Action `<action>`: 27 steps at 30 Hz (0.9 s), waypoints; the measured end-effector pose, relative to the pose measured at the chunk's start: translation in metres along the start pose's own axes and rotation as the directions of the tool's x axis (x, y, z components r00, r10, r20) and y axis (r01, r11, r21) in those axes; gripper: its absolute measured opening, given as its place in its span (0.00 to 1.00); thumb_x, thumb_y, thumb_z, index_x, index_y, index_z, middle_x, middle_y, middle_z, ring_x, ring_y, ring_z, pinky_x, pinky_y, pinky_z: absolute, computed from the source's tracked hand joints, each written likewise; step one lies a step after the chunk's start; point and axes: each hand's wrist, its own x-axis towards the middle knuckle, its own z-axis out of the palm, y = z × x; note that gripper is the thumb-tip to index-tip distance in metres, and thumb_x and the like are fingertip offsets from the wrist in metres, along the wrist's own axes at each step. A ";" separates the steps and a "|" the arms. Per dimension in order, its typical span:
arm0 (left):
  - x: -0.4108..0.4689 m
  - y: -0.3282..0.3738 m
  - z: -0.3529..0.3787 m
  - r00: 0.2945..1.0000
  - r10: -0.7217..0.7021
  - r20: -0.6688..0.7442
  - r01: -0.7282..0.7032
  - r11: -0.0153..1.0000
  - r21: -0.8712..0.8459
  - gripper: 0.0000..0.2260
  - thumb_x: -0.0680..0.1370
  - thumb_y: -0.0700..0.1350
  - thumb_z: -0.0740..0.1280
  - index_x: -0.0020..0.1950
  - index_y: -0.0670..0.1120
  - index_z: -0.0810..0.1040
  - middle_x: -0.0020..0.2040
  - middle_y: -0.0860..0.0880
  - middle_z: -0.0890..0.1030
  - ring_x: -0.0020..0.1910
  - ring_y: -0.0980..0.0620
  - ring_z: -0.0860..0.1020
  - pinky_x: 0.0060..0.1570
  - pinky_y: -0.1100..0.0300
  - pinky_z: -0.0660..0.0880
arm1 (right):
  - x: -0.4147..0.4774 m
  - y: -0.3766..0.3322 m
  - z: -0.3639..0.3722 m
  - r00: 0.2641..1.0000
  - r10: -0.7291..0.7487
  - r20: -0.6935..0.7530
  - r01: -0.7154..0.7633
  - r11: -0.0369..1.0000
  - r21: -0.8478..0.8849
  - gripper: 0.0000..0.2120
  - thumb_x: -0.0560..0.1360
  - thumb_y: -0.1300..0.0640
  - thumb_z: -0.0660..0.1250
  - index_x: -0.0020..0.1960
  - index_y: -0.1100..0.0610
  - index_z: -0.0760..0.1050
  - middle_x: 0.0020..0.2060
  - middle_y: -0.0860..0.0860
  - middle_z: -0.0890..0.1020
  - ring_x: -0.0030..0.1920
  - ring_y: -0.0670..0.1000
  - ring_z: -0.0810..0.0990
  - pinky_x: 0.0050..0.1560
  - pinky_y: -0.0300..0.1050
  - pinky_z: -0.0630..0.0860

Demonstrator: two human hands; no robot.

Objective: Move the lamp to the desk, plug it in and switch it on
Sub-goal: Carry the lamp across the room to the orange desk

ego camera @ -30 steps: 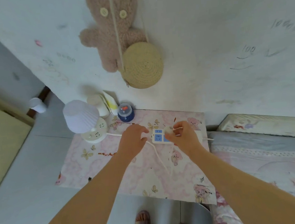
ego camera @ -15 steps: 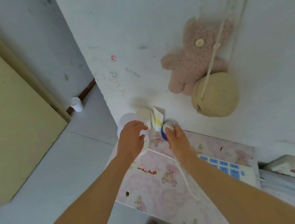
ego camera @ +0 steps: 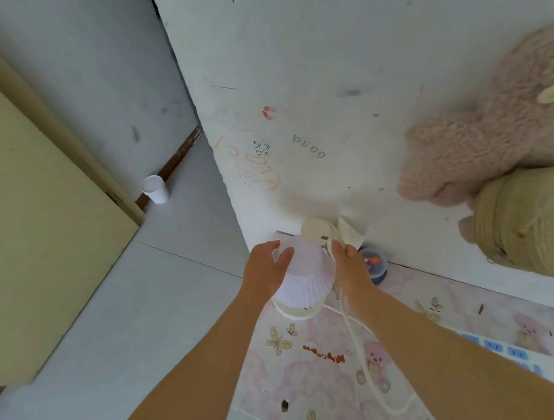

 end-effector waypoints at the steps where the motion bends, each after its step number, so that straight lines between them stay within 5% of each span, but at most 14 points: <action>1: 0.000 -0.001 0.000 1.000 -0.017 0.018 0.018 0.998 -0.054 0.22 0.78 0.52 0.60 0.68 0.42 0.70 0.66 0.42 0.75 0.64 0.44 0.73 0.65 0.47 0.69 | 0.004 0.004 0.001 1.000 0.030 -0.003 -0.029 0.996 0.088 0.21 0.80 0.59 0.55 0.71 0.62 0.59 0.64 0.63 0.70 0.63 0.60 0.72 0.60 0.48 0.68; 4: -0.001 -0.004 -0.002 0.996 -0.063 0.056 0.073 0.977 -0.199 0.23 0.77 0.53 0.62 0.69 0.44 0.69 0.67 0.43 0.74 0.64 0.44 0.73 0.65 0.44 0.70 | 0.006 0.006 0.010 0.998 0.048 0.048 -0.053 0.994 0.098 0.23 0.79 0.49 0.54 0.65 0.64 0.68 0.51 0.60 0.73 0.48 0.57 0.75 0.54 0.53 0.70; 9: -0.009 -0.005 -0.003 0.979 -0.172 0.109 0.202 0.885 -0.420 0.24 0.75 0.55 0.65 0.68 0.50 0.69 0.68 0.44 0.72 0.63 0.43 0.73 0.63 0.41 0.72 | 0.006 0.007 0.008 0.978 0.162 0.130 -0.188 0.955 0.228 0.23 0.78 0.45 0.55 0.67 0.57 0.69 0.63 0.57 0.75 0.64 0.60 0.72 0.57 0.54 0.71; 27: -0.135 0.017 -0.001 0.967 -0.216 -0.138 0.091 0.792 -0.603 0.21 0.73 0.54 0.68 0.64 0.51 0.75 0.63 0.48 0.76 0.60 0.46 0.75 0.62 0.42 0.73 | -0.083 0.033 -0.052 0.915 -0.009 0.404 -0.150 0.920 0.361 0.20 0.78 0.47 0.59 0.66 0.55 0.71 0.64 0.55 0.76 0.64 0.57 0.74 0.65 0.60 0.72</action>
